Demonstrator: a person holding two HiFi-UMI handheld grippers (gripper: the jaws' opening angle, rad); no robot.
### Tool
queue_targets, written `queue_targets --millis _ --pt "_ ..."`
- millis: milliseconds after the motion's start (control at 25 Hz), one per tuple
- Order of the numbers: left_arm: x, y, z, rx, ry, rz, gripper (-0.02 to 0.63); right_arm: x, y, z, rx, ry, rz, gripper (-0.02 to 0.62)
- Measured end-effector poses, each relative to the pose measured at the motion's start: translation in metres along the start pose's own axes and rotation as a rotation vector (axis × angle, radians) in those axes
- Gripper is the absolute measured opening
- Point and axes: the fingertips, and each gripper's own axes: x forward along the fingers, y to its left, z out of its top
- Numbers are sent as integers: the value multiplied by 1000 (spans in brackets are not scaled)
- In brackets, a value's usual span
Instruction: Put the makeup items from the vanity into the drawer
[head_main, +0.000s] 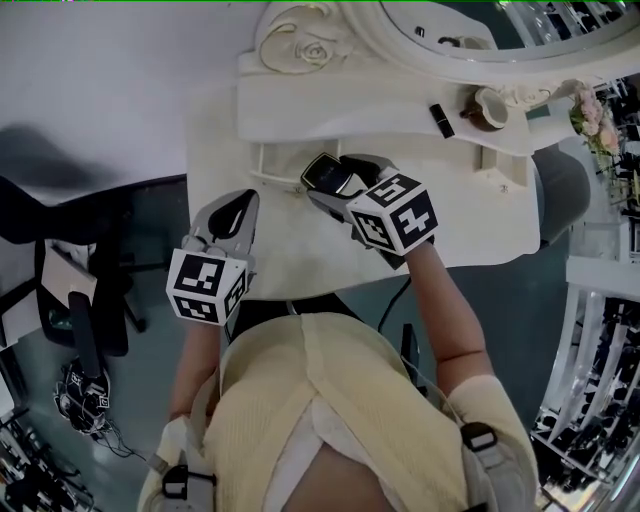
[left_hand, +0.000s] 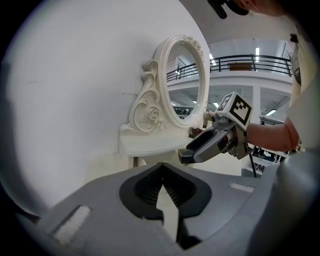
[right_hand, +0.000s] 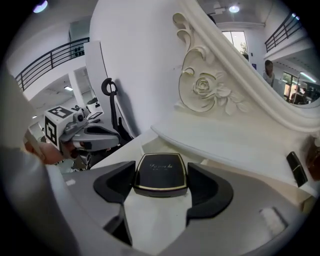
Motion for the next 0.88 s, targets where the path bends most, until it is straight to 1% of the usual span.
queue_targets --millis 200,400,480,640,880 --pt "2 7 5 9 -15 -12 2 18 -2 4 53 86 24 327" --pt "5 17 11 -1 -43 -21 2 34 -6 12 200 135 47 327" --pt "5 20 12 -4 -52 -28 2 39 -9 12 241 148 34 327" --pt "7 29 13 -18 -72 -30 2 45 -17 10 288 167 -15 327" --pt "8 40 9 -48 -102 -21 2 54 -23 10 349 165 -77 327"
